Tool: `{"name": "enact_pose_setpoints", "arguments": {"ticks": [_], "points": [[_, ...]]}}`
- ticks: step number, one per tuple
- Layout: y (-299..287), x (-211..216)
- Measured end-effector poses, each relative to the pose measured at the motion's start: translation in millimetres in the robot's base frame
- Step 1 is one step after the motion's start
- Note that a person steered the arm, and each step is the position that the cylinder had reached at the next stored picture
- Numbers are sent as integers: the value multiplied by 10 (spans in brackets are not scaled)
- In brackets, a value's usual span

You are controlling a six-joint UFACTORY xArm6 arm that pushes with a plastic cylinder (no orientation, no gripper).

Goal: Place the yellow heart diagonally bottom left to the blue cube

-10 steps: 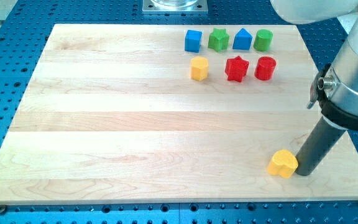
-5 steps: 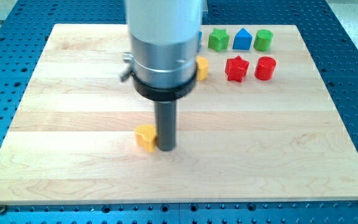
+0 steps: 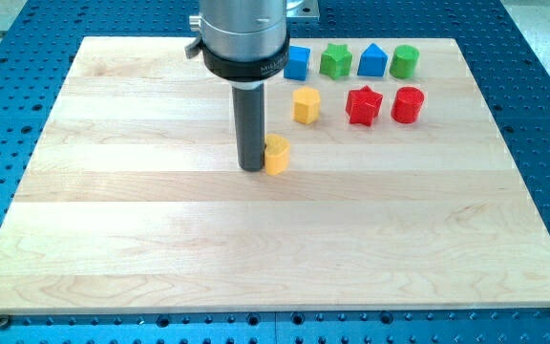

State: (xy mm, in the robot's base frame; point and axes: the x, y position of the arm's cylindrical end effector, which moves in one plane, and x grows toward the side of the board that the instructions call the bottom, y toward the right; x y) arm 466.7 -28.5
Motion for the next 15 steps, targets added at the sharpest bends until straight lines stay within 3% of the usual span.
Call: {"name": "enact_pose_setpoints", "arguments": {"ticks": [1,2,3,4,5,6,8,10,11,12,14,15], "points": [[141,411],[531,95],[453,-292],[320,83],[259,-109],[259,-588],[154,-212],[-283,-807],[-848,-785],[-730,-1295],[-261,-1188],[-337,-1040]]}}
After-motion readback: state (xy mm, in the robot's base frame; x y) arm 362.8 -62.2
